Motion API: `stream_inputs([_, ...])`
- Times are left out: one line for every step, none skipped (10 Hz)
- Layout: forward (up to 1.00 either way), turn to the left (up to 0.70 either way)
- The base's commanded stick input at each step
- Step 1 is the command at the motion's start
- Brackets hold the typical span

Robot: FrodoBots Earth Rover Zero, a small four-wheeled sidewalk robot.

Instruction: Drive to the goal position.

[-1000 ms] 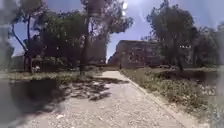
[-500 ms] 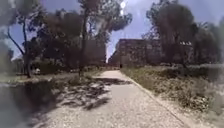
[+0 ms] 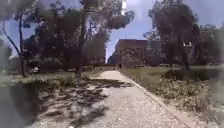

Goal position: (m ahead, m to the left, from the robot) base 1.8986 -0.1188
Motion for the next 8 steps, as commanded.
stream_inputs([0.85,0.0])
stream_inputs([0.85,0.0])
stream_inputs([0.85,0.0])
stream_inputs([0.85,0.0])
stream_inputs([0.85,0.0])
stream_inputs([0.85,0.0])
stream_inputs([0.85,0.0])
stream_inputs([0.85,0.0])
